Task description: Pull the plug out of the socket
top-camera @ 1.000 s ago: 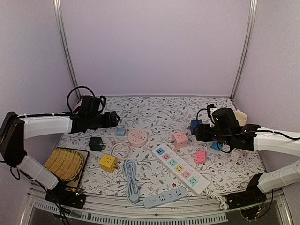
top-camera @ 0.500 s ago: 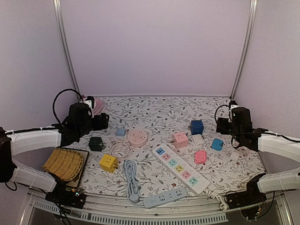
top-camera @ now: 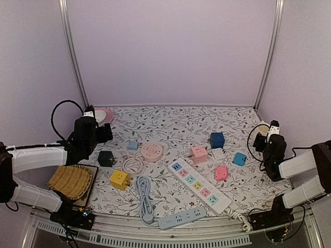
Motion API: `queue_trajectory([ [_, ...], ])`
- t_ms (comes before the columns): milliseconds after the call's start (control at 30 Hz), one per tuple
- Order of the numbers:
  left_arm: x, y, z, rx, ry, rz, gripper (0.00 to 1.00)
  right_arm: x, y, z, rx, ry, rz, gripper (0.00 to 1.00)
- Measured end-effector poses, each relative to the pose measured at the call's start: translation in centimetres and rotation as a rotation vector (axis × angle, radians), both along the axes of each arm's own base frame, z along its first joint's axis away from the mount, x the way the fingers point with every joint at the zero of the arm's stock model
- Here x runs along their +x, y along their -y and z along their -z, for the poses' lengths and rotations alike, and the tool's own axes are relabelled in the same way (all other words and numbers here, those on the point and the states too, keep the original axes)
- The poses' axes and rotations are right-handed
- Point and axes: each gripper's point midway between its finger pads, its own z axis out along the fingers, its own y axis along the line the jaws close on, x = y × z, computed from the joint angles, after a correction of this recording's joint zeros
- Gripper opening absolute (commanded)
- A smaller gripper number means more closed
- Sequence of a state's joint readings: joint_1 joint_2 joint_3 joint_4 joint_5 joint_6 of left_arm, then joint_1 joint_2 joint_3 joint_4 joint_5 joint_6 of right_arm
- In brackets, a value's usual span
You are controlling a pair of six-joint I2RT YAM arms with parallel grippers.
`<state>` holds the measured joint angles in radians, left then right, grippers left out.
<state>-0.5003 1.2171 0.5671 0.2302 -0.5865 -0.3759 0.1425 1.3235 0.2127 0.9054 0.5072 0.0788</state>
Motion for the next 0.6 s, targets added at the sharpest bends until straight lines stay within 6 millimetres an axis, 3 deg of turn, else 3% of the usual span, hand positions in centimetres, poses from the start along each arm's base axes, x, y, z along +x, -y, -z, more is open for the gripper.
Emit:
queue_trajectory([
  [33, 0.0, -0.3, 0.0, 0.006, 0.002, -0.015, 0.97, 0.3, 0.1, -0.1, -0.009, 0.018, 0.003, 0.83],
  [100, 0.0, -0.9, 0.1, 0.023, 0.004, -0.051, 0.97, 0.6, 0.2, -0.5, -0.015, 0.061, 0.000, 1.00],
  [367, -0.4, -3.2, 0.2, 0.103, 0.023, -0.154, 0.97, 1.5, -1.1, -2.8, -0.060, 0.163, -0.092, 0.99],
  [600, -0.8, -4.6, 0.2, 0.187, 0.050, -0.196, 0.97, 2.1, -1.4, -3.0, -0.068, 0.167, -0.139, 0.99],
])
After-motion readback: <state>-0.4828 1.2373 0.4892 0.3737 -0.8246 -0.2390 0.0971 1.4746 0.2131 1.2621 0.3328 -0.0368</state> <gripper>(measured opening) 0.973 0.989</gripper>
